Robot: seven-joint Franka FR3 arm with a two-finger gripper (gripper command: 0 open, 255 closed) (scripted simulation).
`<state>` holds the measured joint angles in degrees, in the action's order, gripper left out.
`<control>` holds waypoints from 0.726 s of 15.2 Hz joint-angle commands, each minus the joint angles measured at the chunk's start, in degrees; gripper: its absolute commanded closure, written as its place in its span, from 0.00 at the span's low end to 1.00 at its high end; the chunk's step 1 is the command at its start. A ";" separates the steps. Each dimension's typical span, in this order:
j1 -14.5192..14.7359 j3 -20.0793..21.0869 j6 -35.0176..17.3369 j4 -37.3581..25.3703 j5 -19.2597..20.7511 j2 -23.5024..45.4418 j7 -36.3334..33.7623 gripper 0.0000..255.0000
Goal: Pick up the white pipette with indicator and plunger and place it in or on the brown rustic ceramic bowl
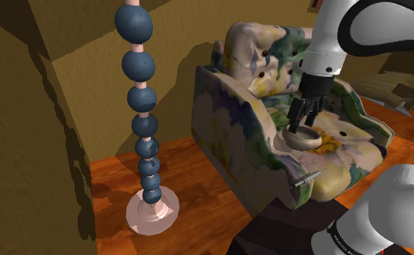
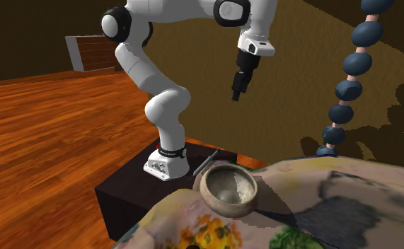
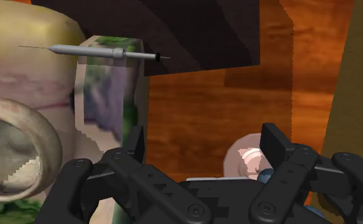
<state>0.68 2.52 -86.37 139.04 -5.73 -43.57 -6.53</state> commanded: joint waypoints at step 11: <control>4.17 -16.33 -1.32 21.23 13.18 -26.22 33.89 0.00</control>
<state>4.83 -11.39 -87.34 158.04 5.21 -67.24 23.11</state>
